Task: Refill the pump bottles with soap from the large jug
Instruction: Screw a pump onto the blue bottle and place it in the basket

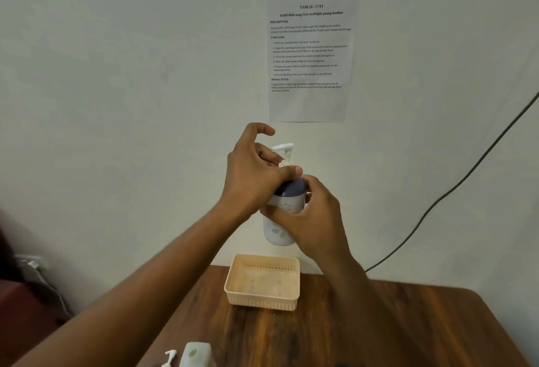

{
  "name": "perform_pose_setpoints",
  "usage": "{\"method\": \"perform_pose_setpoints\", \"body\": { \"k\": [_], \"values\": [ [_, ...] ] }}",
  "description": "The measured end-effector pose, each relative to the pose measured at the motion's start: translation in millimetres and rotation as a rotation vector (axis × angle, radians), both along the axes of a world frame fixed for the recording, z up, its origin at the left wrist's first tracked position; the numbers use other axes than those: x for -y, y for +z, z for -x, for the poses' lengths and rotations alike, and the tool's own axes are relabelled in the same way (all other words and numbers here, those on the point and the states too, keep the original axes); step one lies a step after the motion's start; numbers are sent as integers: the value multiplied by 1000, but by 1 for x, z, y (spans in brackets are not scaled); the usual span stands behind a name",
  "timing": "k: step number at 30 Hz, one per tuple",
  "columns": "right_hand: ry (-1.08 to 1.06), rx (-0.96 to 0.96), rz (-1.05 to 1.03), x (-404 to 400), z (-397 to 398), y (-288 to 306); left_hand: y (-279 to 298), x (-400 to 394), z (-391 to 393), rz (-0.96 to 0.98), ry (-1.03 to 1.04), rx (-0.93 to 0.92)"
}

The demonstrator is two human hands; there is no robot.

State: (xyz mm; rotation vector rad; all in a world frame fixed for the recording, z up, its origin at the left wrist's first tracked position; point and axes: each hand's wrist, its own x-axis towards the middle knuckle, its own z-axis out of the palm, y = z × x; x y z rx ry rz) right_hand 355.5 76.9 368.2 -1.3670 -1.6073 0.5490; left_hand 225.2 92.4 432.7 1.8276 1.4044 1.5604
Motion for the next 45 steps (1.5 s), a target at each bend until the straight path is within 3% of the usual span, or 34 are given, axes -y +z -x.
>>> {"method": "perform_pose_setpoints", "body": {
  "k": [7, 13, 20, 32, 45],
  "values": [
    [99, -35, 0, -28, -3, -19, -34, -11, 34, 51, -37, -77],
    [167, 3, 82, -68, 10, -51, -112, -35, 80, 176, -31, -146],
    [204, 74, 146, -119, 41, -107, -203, -73, 118, 236, 14, -388],
    [185, 204, 242, -203, 100, -257, -319, -121, 163, 431, 42, -804],
    [116, 308, 337, -250, 121, -375, -401, -136, 191, 475, -9, -700]
  ]
}}
